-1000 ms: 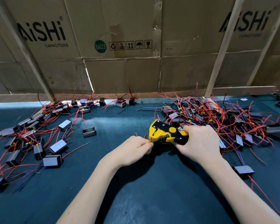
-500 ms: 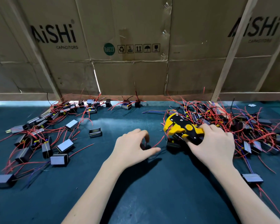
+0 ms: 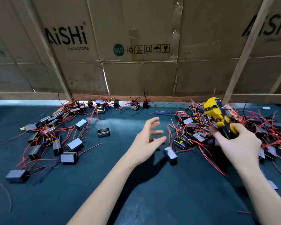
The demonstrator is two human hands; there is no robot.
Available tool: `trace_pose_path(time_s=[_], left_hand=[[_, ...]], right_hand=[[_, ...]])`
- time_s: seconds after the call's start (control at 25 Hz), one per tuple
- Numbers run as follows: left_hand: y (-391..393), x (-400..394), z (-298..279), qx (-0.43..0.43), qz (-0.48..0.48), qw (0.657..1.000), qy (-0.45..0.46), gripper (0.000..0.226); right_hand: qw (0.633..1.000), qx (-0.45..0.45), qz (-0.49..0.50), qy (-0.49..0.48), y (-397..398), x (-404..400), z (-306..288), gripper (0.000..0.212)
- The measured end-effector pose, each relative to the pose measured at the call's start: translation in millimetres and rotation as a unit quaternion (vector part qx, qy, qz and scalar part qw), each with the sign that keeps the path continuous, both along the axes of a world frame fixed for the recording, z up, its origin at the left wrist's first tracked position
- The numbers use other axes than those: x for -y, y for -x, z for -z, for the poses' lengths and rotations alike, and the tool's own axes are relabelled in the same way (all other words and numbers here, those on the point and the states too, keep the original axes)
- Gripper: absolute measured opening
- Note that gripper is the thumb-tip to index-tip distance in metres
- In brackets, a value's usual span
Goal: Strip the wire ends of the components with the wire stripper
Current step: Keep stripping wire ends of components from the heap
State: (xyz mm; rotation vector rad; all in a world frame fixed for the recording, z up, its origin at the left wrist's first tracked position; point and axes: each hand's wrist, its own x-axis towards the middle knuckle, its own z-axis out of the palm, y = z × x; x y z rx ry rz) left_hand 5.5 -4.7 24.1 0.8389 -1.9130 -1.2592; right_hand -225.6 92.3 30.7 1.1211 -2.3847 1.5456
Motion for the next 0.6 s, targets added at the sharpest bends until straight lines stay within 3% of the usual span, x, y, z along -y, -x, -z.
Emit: trace_pose_path(time_s=[0.08,0.16,0.2,0.32,0.44,0.6], left_hand=[[-20.0,14.1,-11.8,0.083,-0.059,0.987,0.128,0.034],[-58.2,32.7,-25.5,0.237,-0.167,0.920,0.263,0.014],[-81.7,40.9,-30.5,0.287,-0.206,0.895,0.271,0.013],[-146.9,52.8,-34.2,0.336,-0.251,0.899,0.128,0.022],[-177.6,52.9,-28.4,0.408,-0.243,0.880,-0.003,0.023],[-175.6,60.1,-26.4,0.452,-0.250,0.856,-0.013,0.020]], right_hand=[[1.000,-0.019,-0.011,-0.002,-4.0,-1.1,-1.1,0.031],[0.999,-0.031,-0.021,-0.003,-8.9,-2.1,-3.2,0.030],[0.999,-0.024,-0.029,-0.002,-11.0,-2.6,-4.6,0.030],[0.998,0.023,-0.053,0.002,-15.0,-1.9,-7.4,0.030],[0.997,0.055,-0.060,0.011,-11.8,-0.3,-6.5,0.031],[0.997,0.047,-0.051,0.018,-11.8,-0.7,-7.4,0.031]])
